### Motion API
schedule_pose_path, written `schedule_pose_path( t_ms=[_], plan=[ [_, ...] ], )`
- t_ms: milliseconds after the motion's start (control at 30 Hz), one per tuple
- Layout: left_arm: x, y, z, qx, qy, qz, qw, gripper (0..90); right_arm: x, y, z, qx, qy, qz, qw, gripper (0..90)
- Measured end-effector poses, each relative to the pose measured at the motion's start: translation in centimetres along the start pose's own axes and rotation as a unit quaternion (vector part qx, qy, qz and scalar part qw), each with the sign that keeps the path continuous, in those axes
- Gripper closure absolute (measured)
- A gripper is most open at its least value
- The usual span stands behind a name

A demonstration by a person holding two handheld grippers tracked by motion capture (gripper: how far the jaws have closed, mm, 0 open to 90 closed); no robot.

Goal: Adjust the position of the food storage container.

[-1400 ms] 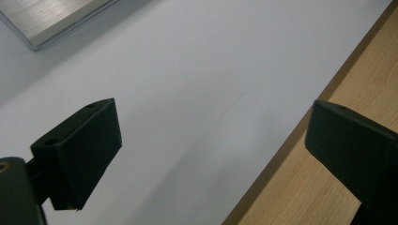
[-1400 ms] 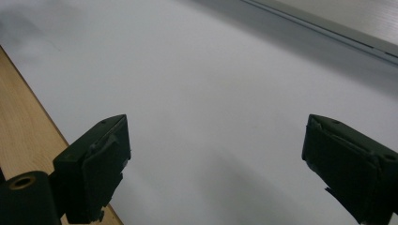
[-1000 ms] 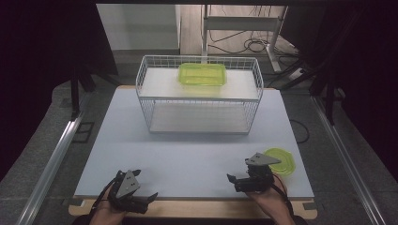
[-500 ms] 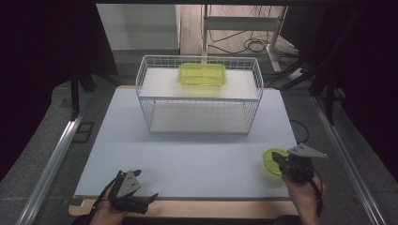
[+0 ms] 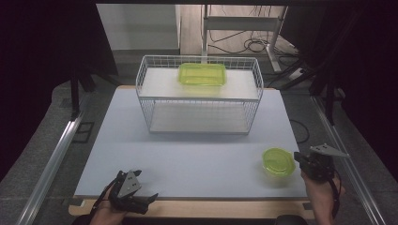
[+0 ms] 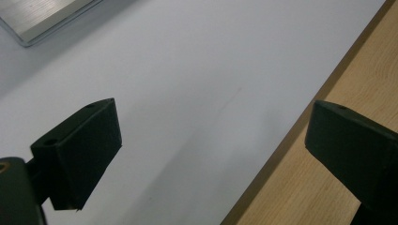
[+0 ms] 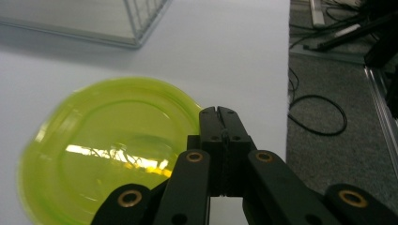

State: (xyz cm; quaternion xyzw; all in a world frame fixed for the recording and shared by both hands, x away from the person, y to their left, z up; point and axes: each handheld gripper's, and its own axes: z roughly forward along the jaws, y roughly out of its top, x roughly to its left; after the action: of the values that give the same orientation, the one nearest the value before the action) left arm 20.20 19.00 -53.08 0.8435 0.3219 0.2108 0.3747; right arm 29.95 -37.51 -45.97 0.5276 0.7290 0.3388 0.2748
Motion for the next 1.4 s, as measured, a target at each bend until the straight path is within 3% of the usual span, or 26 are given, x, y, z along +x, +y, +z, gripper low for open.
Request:
schedule_pose_path(
  t_ms=[267, 500, 800, 1133, 1400],
  plan=[
    [-0.1, 0.0, 0.1, 0.001, -0.002, 0.002, 1.0, 4.0, -0.6, -0.7, 1.2, 0.031, -0.004, -0.003, 0.9995, 89.2],
    [-0.1, 0.0, 0.2, 0.004, -0.002, 0.005, 1.0, 4.0, 0.0, -0.7, 1.4, 0.031, 0.008, 0.008, 0.9995, 89.3],
    [-0.2, 0.0, 0.2, 0.007, -0.002, 0.009, 0.9999, 4.0, 2.1, -0.5, 1.9, 0.043, 0.038, 0.004, 0.9984, 88.2],
    [-0.2, 0.0, 0.2, 0.009, -0.001, 0.012, 0.9999, 4.0, 5.3, -0.2, 2.2, 0.057, 0.078, -0.022, 0.9951, 87.7],
    [-0.2, 0.0, 0.2, 0.01, 0.001, 0.012, 0.9999, 4.0, 5.8, -0.4, 1.9, 0.064, 0.082, -0.038, 0.9939, 87.1]
  ],
)
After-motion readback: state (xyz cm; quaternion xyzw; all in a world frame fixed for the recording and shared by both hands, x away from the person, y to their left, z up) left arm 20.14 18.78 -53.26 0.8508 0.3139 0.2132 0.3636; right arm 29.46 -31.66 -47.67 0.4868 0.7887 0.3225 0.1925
